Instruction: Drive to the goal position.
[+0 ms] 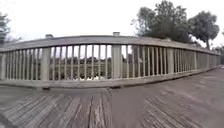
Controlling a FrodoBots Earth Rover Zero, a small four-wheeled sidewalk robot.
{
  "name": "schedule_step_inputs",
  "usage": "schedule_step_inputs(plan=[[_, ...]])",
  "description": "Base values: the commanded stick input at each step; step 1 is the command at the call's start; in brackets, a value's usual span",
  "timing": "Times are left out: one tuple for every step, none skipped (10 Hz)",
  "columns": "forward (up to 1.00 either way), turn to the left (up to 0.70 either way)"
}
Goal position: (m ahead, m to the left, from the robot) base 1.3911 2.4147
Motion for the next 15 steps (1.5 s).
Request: schedule_step_inputs(plan=[[0.00,0.30],[0.00,0.30],[0.00,0.30],[0.00,0.30],[0.00,0.30],[0.00,0.30],[0.00,0.30],[0.00,0.30],[0.00,0.30],[0.00,0.30],[0.00,0.30],[0.00,0.30],[0.00,0.30],[0.00,0.30],[0.00,0.30]])
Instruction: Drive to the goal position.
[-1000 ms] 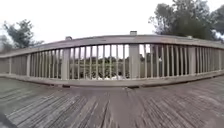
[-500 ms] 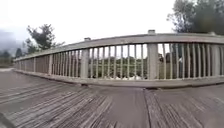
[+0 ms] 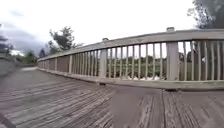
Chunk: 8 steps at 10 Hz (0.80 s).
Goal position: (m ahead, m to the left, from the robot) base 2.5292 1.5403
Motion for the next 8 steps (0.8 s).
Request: schedule_step_inputs(plan=[[0.00,0.30],[0.00,0.30],[0.00,0.30],[0.00,0.30],[0.00,0.30],[0.00,0.30],[0.00,0.30],[0.00,0.30]])
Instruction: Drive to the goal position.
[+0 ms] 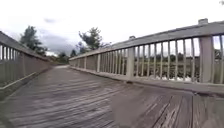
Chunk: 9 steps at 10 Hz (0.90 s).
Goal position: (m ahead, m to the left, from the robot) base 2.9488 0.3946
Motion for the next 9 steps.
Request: schedule_step_inputs(plan=[[0.00,0.30],[0.00,0.30],[0.00,0.07],[0.00,0.00],[0.00,0.00],[0.00,0.00],[0.23,0.00],[0.30,0.00],[0.30,0.00]])
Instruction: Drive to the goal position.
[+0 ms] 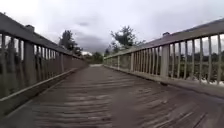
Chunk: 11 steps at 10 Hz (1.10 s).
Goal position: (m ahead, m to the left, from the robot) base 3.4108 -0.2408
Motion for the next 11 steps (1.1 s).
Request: schedule_step_inputs(plan=[[0.30,0.00],[0.30,0.00],[0.30,0.00],[0.30,0.00],[0.30,0.00],[0.30,0.00],[0.30,0.00],[0.30,0.00],[0.30,0.01],[0.30,0.05],[0.30,0.10]])
